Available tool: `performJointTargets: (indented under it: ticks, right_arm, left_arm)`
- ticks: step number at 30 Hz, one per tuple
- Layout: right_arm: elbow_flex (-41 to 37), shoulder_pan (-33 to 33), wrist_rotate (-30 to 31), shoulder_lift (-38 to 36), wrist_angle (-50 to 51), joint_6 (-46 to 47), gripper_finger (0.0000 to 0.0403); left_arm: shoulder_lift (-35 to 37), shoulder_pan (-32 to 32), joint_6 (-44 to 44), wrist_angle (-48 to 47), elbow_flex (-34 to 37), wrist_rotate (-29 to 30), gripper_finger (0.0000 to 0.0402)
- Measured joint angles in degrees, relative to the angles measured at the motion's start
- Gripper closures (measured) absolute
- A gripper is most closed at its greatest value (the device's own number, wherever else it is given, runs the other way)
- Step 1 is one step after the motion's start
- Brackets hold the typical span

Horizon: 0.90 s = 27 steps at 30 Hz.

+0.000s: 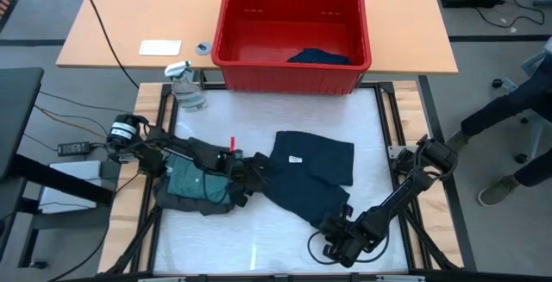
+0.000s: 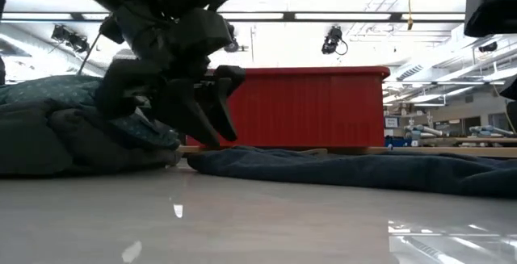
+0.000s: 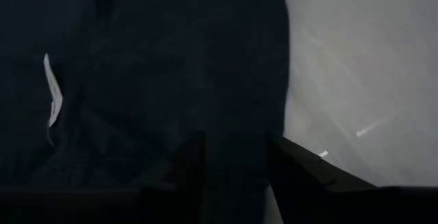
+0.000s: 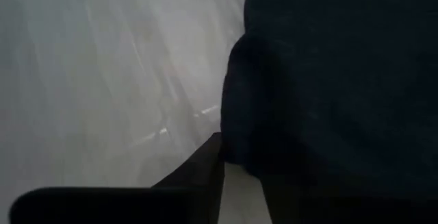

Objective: Fold Laundry from Bin
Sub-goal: Fold the dark blue short on the table

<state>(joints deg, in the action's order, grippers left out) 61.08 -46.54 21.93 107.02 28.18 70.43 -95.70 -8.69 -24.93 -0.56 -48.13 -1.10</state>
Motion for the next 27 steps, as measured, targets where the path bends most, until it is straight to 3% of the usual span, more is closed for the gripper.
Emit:
performJointTargets:
  ticks: [6, 10, 13, 16, 19, 22, 27]
  right_arm:
    - [0.0, 0.0, -1.5, 0.0, 0.1, 2.6, 0.0328]
    - [0.0, 0.0, -2.2, -0.2, -0.1, 5.1, 0.0319]
    - [0.0, 0.0, -2.6, -0.2, -0.1, 5.5, 0.0315]
    - [0.0, 0.6, -4.7, -0.2, 0.1, 5.5, 0.0333]
    - [0.0, 1.7, -8.9, -0.5, 0.0, 5.6, 0.0384]
    - [0.0, 2.4, -13.5, -1.4, -0.4, 5.9, 0.039]
    - [-0.3, 2.1, -20.1, -8.2, 0.4, 5.6, 0.0396]
  left_arm:
    - [-4.5, -0.1, 0.1, 0.5, 0.1, -3.0, 0.0229]
    - [-7.3, -1.1, 0.0, 1.0, -1.2, -1.3, 0.0205]
    - [-7.9, -1.2, 0.8, 0.5, -2.1, 0.3, 0.0209]
    - [-8.0, -1.2, 2.5, -0.3, -3.3, 0.4, 0.0249]
    - [-8.2, -1.5, 3.0, -2.2, -4.6, 0.4, 0.0319]
    - [-8.3, -2.6, 3.1, -6.4, -7.4, 1.5, 0.0385]
    - [-7.3, -5.9, 4.7, -18.3, -16.0, -2.2, 0.0394]
